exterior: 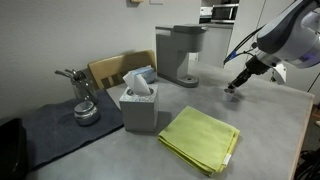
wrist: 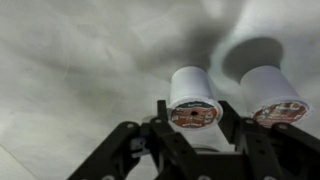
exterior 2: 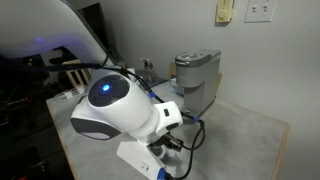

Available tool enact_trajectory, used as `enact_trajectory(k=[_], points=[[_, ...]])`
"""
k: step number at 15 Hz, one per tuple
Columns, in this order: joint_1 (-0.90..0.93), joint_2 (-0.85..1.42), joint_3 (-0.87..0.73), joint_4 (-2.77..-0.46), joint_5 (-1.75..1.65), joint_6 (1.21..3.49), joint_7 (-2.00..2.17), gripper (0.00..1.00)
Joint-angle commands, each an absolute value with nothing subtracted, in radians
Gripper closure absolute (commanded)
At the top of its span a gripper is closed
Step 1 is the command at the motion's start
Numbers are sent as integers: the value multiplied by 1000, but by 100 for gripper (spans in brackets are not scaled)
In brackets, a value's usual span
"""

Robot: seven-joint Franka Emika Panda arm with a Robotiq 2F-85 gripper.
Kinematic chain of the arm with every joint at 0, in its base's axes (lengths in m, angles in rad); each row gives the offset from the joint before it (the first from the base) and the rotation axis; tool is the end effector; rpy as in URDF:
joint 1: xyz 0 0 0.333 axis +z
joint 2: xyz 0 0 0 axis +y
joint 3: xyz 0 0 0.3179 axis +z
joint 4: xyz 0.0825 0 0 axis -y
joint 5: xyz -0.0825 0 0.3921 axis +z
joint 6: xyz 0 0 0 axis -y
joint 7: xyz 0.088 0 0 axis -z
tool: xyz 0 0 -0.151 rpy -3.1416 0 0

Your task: Move the white cups one at a time to the front of the coffee maker

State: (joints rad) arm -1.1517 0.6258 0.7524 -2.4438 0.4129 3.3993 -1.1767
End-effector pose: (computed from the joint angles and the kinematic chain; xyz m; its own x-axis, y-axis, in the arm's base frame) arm 0.4774 -0.2137 0.1114 0.8509 0.1487 0.5038 0.1404 -0.9886 0.0548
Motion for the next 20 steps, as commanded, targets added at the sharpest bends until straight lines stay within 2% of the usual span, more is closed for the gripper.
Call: enact_trajectory(k=[1,4,5,10,11,16,20], points=[[-1168,626,698,-2486,123,3421,-936,22],[-1153,615,626,-2491,-117,3419,-722,4],[-1150,610,607,-2491,-180,3420,-664,1],[-1131,579,528,-2477,-418,3438,-432,0],[-1156,577,561,-2482,-359,3435,-488,0],[-1114,461,523,-2481,-300,3399,-443,0],[-1133,385,550,-2454,-249,3249,-409,0]])
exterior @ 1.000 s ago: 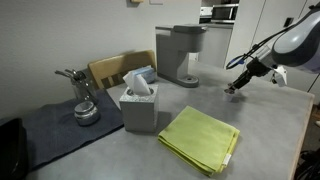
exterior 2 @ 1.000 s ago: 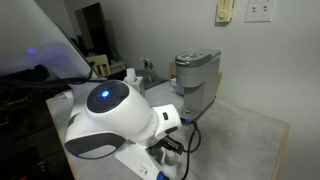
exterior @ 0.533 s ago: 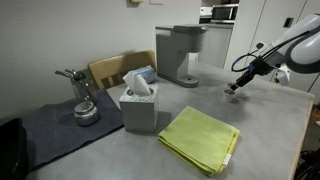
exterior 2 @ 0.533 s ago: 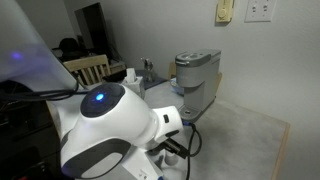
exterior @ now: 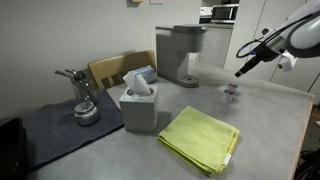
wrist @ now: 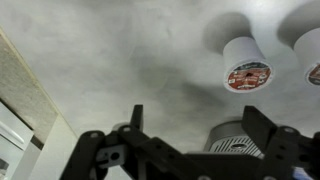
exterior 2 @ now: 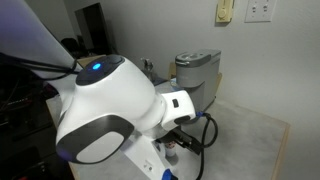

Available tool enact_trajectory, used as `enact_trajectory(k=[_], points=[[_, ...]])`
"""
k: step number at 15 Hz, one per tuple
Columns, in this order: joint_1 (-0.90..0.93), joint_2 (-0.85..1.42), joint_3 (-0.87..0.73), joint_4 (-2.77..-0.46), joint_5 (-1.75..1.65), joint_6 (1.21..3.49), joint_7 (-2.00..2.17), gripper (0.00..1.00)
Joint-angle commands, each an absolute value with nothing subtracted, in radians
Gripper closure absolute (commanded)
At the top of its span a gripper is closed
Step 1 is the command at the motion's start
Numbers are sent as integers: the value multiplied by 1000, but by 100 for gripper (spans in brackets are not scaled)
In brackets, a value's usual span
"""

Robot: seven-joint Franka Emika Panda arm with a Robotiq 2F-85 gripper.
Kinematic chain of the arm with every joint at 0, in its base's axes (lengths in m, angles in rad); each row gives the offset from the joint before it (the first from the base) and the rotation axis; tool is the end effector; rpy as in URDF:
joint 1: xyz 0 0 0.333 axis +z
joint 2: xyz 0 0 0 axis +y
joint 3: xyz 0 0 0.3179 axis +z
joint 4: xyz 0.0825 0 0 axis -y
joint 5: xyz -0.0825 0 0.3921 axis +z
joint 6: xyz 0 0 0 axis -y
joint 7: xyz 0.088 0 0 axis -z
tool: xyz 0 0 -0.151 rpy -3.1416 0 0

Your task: Move the white cups one at a time to the front of the coffee maker

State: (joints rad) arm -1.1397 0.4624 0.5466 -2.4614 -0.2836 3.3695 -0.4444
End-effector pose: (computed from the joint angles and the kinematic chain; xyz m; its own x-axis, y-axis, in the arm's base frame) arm 0.4722 -0.2581 0.1607 0.8419 0.0573 0.5367 0.0094 -0.9958 0.0916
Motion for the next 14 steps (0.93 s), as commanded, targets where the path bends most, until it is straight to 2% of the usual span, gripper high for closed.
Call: enact_trajectory(k=[1,10,11,14], points=[[-1153,374,576,-2441,-251,3181,-396,0],[-1282,318,783,-2286,-96,2692,-417,0],[-1185,278,696,-2271,7,2660,-477,0],[-1074,222,578,-2225,80,2568,-498,0]])
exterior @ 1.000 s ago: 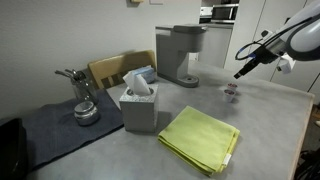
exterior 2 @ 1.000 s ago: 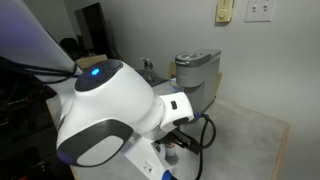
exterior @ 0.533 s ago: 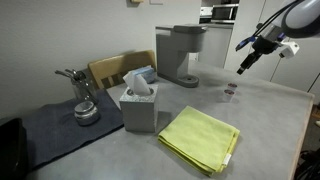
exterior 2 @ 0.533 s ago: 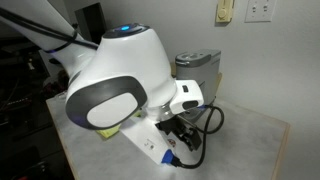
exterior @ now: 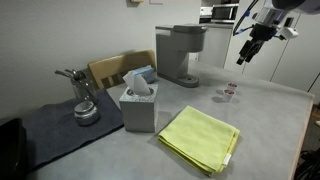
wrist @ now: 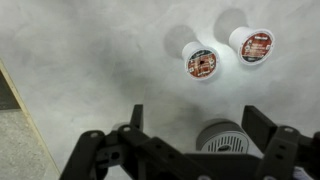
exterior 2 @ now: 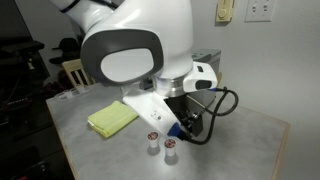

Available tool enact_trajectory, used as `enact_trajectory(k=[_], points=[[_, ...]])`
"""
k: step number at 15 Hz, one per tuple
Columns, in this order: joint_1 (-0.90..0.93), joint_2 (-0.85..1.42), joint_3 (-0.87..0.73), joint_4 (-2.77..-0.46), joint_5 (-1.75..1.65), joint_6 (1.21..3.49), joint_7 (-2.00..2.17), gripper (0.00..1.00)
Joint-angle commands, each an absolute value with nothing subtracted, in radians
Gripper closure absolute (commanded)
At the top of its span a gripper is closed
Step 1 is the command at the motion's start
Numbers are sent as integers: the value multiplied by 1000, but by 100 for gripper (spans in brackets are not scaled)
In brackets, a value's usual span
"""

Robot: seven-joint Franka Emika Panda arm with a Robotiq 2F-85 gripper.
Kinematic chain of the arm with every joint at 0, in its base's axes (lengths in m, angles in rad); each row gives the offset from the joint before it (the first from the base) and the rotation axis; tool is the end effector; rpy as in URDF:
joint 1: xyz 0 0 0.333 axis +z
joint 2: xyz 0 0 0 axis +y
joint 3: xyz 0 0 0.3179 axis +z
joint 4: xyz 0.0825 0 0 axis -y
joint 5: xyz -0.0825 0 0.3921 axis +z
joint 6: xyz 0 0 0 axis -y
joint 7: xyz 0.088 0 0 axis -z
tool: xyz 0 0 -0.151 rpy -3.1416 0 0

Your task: Move the white cups one at a time to the front of the coffee maker

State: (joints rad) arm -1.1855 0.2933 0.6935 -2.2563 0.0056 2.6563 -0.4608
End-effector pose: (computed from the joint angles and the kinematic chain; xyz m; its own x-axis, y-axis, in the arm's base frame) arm 0.5055 -0.2632 0.2320 0.9689 -0.0824 0.2333 -0.0618 -0.9936 -0.0942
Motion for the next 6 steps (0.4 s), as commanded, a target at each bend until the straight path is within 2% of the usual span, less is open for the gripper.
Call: enact_trajectory(k=[1,3,6], points=[[-1024,249,534,-2241,110,2627,-524,0],[-956,218,464,-2224,124,2593,-521,0],[-939,210,450,-2223,125,2586,-519,0]])
